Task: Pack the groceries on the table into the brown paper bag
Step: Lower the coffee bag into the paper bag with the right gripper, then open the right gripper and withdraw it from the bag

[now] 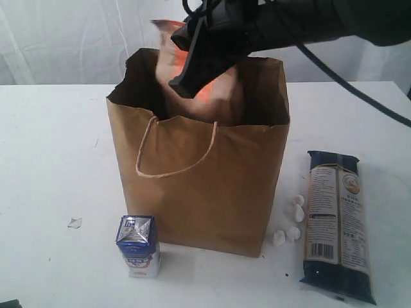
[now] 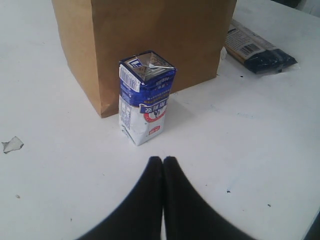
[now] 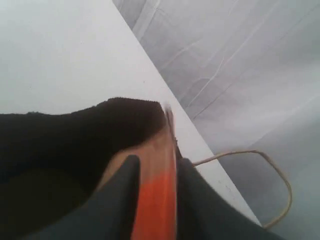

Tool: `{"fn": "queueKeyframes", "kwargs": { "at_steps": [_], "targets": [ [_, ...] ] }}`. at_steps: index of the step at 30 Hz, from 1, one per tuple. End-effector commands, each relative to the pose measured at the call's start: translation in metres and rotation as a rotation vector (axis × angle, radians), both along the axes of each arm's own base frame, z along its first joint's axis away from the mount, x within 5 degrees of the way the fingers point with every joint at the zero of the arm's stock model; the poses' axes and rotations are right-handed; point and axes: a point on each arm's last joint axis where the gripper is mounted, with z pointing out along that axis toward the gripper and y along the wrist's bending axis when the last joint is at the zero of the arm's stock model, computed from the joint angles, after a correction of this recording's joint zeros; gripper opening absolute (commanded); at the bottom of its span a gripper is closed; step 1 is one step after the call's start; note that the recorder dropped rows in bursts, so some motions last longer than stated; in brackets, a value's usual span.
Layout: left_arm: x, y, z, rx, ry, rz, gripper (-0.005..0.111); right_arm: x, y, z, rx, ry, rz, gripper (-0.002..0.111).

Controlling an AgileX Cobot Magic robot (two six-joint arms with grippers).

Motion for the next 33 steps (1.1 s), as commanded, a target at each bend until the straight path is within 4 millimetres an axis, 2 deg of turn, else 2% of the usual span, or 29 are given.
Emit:
{"fn": "queueKeyframes", "kwargs": {
  "at_steps": [1, 2, 4, 19, 28, 33],
  "targets": [
    [0.000, 0.000, -0.001, -0.003, 0.006, -0.002, 0.000, 0.000, -0.003, 0.007, 0.049, -0.001, -0.023, 0.054],
    [0.000, 0.000, -0.001, -0.003, 0.006, -0.002, 0.000, 0.000, -0.004, 0.007, 0.048, 0.007, -0.025, 0.059],
    [0.000, 0.000, -0.001, -0.003, 0.006, -0.002, 0.000, 0.000, -0.004, 0.007, 0.056, 0.023, -0.030, 0.063],
    [0.000, 0.000, -0.001, -0.003, 0.006, -0.002, 0.000, -0.015, -0.016, 0.026, 0.087, -0.013, -0.028, 0.062],
    [0.000, 0.000, -0.001, -0.003, 0.006, -0.002, 0.000, -0.021, -0.020, 0.031, 0.084, -0.010, -0.025, 0.062],
    [0.000, 0.000, -0.001, -0.003, 0.006, -0.002, 0.000, -0.035, -0.032, 0.049, 0.133, -0.038, -0.032, 0.062]
  ]
}}
